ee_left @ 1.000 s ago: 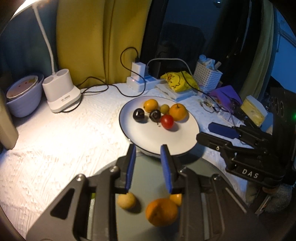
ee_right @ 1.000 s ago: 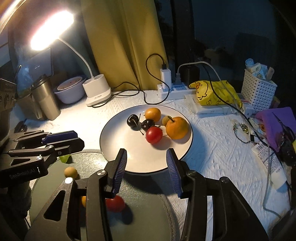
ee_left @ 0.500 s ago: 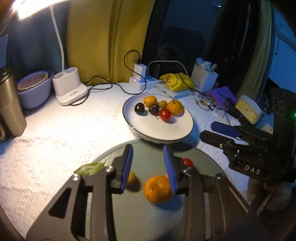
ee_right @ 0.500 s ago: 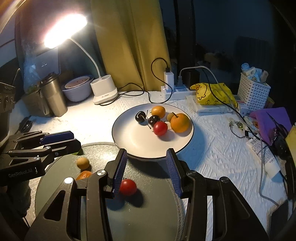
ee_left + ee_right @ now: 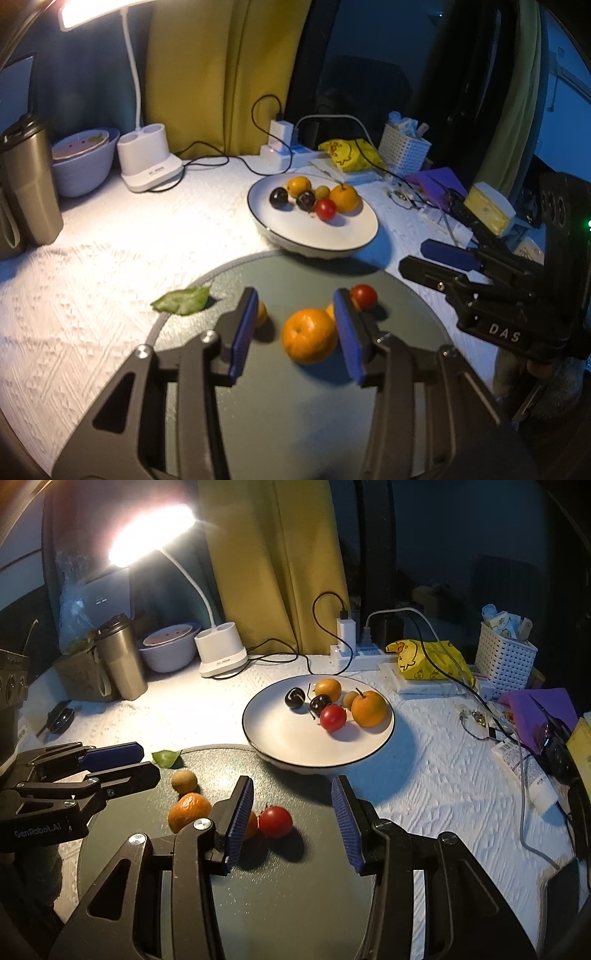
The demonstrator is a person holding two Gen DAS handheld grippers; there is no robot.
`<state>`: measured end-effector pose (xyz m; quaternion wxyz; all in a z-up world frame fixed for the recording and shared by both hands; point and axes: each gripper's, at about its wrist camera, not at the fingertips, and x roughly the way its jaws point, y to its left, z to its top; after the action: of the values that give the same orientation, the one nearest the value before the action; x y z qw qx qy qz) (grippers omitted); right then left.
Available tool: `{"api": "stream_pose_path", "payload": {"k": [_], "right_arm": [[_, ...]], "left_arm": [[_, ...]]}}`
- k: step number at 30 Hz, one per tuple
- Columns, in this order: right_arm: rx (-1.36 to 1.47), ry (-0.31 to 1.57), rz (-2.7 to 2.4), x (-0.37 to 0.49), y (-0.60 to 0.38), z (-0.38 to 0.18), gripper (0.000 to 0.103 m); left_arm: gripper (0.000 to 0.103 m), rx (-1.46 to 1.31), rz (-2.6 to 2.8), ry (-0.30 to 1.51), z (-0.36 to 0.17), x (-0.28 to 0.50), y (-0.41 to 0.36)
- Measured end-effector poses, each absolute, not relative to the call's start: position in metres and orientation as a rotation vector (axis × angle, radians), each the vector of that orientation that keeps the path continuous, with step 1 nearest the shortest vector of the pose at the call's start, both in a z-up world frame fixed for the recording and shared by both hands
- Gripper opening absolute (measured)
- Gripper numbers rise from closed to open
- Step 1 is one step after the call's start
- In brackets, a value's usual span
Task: Organize fruits
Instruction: 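Move both open tools back over the tray toward the remaining fruit, then grasp the large tangerine with the left tool while the right tool grasps a red tomato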
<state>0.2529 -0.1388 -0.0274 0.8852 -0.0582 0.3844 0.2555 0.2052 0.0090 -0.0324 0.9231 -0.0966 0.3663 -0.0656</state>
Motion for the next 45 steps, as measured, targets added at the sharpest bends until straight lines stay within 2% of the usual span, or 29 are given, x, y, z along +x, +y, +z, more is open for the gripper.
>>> {"api": "stream_pose_path", "payload": {"k": [27,45], "right_arm": [[-0.084,0.881,0.539,0.251,-0.156,-0.067,0.047],[-0.092,0.923,0.612,0.266,-0.135,-0.082,0.047]], "left_arm": [[0.044,-0.183,-0.141,0.86,-0.072,0.219,-0.015],[0.044,-0.19,-0.138,0.865,-0.083,0.232,-0.005]]}}
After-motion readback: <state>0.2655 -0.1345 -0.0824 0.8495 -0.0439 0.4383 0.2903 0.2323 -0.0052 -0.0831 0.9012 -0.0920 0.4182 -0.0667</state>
